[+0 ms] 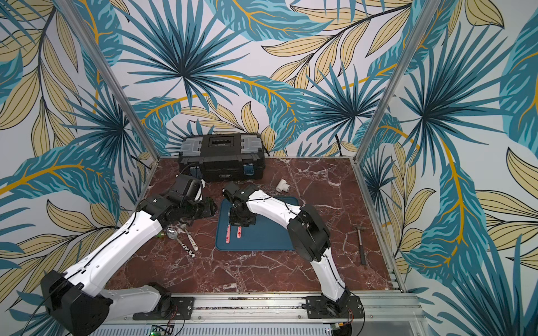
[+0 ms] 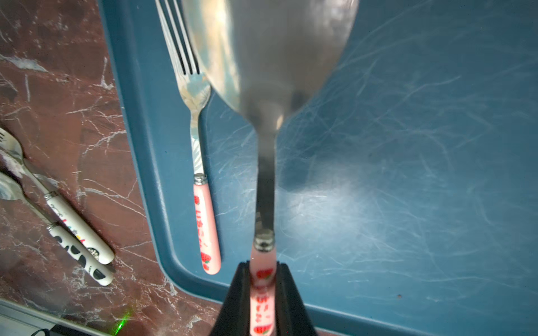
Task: Set the spoon and fork side by side
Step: Place the spoon on the tray.
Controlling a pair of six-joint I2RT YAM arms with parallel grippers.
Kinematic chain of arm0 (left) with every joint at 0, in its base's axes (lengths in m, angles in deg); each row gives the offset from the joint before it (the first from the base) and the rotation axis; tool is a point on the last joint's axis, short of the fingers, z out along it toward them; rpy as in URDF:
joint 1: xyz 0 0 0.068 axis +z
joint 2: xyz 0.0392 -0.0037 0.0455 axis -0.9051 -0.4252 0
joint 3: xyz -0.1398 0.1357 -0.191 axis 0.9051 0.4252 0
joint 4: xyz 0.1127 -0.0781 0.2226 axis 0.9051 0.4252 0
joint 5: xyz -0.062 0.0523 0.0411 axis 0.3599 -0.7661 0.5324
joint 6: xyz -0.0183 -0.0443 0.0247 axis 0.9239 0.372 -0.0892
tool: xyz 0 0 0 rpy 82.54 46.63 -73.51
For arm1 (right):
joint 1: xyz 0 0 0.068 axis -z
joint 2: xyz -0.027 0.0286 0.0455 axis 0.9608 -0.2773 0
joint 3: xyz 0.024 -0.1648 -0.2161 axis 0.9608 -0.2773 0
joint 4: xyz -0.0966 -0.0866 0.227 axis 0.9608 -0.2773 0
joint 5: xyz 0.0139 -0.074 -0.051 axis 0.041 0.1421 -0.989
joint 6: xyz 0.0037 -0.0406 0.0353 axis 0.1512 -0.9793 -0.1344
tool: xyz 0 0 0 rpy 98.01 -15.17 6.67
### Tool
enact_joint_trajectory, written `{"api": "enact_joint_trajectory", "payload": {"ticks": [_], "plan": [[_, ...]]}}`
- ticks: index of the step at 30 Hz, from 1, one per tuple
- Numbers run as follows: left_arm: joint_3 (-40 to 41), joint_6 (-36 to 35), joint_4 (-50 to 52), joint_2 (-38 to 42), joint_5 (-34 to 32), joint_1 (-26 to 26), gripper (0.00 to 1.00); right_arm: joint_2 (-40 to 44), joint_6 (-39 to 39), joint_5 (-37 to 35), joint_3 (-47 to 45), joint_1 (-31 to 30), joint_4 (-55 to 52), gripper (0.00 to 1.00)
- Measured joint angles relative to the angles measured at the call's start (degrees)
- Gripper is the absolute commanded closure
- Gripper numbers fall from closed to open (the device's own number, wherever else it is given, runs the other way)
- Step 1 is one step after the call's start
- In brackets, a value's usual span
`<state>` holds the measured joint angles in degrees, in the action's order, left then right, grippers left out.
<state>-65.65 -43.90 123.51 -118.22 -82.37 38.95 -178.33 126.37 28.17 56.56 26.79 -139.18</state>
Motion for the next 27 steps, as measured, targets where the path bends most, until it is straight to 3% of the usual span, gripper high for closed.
{"api": "enact_joint_trajectory", "payload": {"ticks": [6,27], "plan": [[0.98,0.22,0.0,0.63,0.96,0.11,0.53,-3.02,1.01,1.05,2.1,-0.57,-1.25,0.87],[1.99,0.33,-0.57,0.61,2.49,0.13,0.52,-9.4,0.33,0.83,7.87,-0.94,-6.93,0.87]]}}
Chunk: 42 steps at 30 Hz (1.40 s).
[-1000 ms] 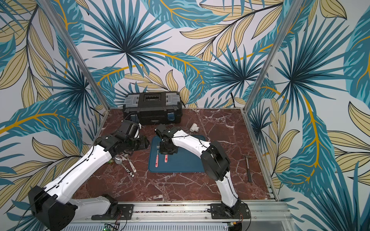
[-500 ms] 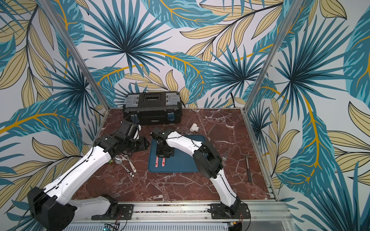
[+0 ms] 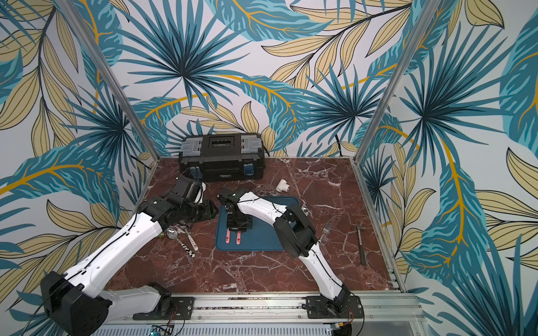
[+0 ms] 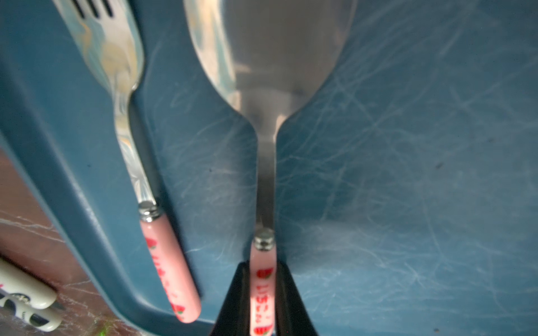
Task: Set the spoon and fork side by side
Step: Place the spoon on the tray.
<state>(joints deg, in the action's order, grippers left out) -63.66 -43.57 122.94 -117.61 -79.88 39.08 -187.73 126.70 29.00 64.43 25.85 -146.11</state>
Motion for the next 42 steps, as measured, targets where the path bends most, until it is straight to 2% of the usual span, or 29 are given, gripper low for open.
{"api": "enact_joint_trajectory", "payload": {"ticks": [19,42], "plan": [[0.94,-0.02,-0.9,-0.44,0.15,0.0,0.52,-1.57,-0.87,0.0,3.93,0.0,-0.94,0.86],[1.33,-0.02,-1.38,-0.72,0.26,0.22,0.52,-1.92,-1.09,0.07,3.06,-0.02,-1.6,0.85]]}}
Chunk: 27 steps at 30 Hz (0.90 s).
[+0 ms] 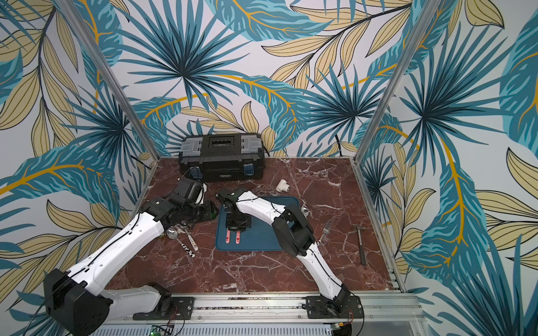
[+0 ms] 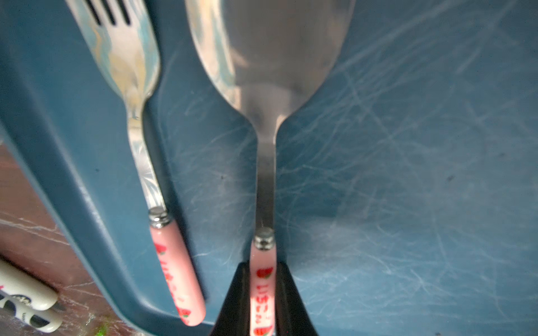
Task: Set the spoon and fork side by side
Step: Place the spoon on the tray.
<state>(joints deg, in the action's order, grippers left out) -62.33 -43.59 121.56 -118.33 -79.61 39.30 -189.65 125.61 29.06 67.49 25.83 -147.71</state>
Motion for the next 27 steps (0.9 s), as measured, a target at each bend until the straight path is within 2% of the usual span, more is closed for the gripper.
{"api": "enact_joint_trajectory", "payload": {"ticks": [7,12,16,27], "plan": [[0.28,0.0,-0.28,-0.11,0.02,0.09,0.52,-0.04,-0.02,0.11,0.0,-0.04,0.0,0.83],[0.28,0.0,-0.28,-0.11,0.2,0.09,0.52,-0.04,-0.17,0.13,0.0,-0.07,0.15,0.75],[0.48,-0.02,-0.31,-0.11,0.26,0.09,0.52,-0.04,-0.42,0.13,0.0,-0.22,0.46,0.72],[0.5,-0.02,-0.26,-0.11,0.5,0.11,0.51,0.07,-0.42,0.11,-0.28,-0.37,1.18,0.67]]}}
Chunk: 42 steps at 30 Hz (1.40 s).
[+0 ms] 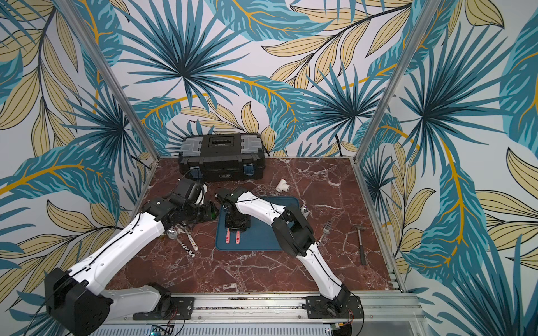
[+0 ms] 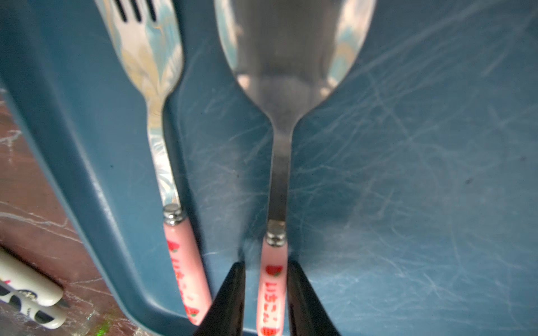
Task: Set the spoon and fork side by side
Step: Place the spoon on the tray, then pick up the fork at the center of the board.
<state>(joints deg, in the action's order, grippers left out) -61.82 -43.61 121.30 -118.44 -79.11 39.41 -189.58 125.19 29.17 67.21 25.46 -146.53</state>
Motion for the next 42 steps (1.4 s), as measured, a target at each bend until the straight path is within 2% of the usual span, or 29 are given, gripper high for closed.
{"api": "enact_joint_trajectory", "payload": {"ticks": [16,22,25,28,31,35,38,42], "plan": [[0.0,0.0,0.07,0.0,-0.09,0.0,0.51,1.77,-0.44,-1.88,-0.48,-0.09,1.38,0.64],[0.0,0.0,0.13,0.0,-0.15,0.0,0.51,4.94,-1.09,-1.51,-0.37,-0.09,3.26,0.64],[0.0,0.0,0.17,0.02,-0.37,0.0,0.51,7.32,-1.75,-4.15,-0.57,0.04,3.04,0.64],[0.0,0.02,0.2,0.15,-0.59,0.0,0.51,13.86,-2.97,-8.13,-5.57,1.33,3.89,0.64],[0.07,0.07,0.2,0.68,-0.96,0.02,0.51,25.2,-4.55,-12.92,-16.55,6.29,5.51,0.63],[1.29,0.5,0.04,1.66,-1.38,0.15,0.51,40.37,-5.9,-18.38,-31.93,19.06,7.04,0.62],[2.29,0.87,0.02,1.66,-1.36,0.39,0.51,48.06,-6.05,-19.65,-42.07,28.13,6.99,0.62],[2.47,0.94,-0.15,1.29,-1.16,0.52,0.51,53.0,-6.03,-18.58,-51.91,33.64,5.99,0.62]]}}
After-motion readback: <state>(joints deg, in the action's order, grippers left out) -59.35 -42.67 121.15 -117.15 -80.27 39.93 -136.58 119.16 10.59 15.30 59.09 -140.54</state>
